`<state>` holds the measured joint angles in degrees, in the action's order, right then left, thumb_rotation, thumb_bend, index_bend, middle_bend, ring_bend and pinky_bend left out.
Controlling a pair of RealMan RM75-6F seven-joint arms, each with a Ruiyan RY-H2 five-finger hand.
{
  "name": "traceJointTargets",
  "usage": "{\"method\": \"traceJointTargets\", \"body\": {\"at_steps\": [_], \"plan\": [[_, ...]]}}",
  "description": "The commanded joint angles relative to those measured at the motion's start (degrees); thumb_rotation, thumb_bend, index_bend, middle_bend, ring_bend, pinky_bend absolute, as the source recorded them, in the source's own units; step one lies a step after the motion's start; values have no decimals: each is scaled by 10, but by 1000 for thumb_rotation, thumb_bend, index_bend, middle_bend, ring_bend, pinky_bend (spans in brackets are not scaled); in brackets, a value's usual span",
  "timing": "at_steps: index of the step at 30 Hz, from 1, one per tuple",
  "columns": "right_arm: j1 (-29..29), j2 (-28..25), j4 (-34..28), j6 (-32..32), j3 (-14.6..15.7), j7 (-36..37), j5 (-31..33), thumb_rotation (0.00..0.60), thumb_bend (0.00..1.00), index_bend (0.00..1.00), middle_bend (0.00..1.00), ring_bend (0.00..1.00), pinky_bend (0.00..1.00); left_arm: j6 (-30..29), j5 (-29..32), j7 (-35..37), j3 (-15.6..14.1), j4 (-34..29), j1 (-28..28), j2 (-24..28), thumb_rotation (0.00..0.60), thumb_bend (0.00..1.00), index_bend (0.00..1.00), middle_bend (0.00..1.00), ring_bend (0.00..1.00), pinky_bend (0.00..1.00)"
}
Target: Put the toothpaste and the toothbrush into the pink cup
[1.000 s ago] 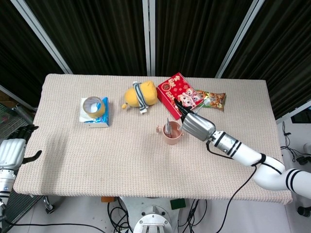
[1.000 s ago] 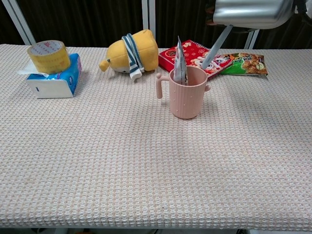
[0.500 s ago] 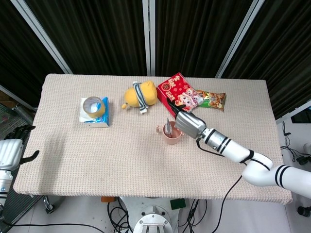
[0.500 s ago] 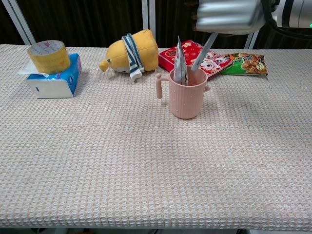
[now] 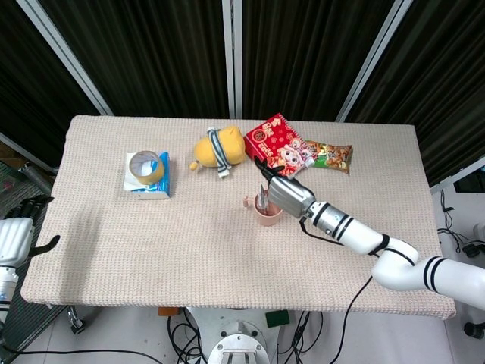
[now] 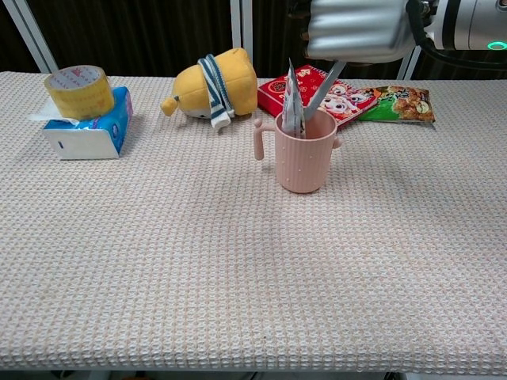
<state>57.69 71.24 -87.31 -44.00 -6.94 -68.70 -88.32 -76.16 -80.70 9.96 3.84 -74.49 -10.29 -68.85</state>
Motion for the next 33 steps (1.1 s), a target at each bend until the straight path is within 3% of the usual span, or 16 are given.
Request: {"method": "traceJointTargets", "body": {"at_steps": [1,13,20,27,30,33], "plan": [[1,0,-6,4,-1,-9,11,600,652,544,429,139,0,0,0,0,0,0,0,-1,600,202,169,130,121,253],[3,8,-9,-5,0,-13,30,600,578,310,265,28,0,-3,1,4,1,3,4,2,600,202,169,130,121,255],[-17,-12,-39,-72,-19,10,24,600,532,156,171,0,0,-6,1,4,1,3,5,1,600,202,169,130,121,255],[-125,-92,-130,-231,-36,80,52,600,531,62,98,0,0,-17,-2,-3,3,-4,9,5,600,202,169,130,121,255],[-205,-123,-173,-297,-26,179,105,600,525,6,50,0,0,-25,-6,-11,4,-13,10,7,600,202,169,130,121,255],[-284,-146,-189,-346,2,284,132,600,516,0,4,0,0,-32,-10,-27,4,-27,11,12,600,202,169,130,121,255]]}}
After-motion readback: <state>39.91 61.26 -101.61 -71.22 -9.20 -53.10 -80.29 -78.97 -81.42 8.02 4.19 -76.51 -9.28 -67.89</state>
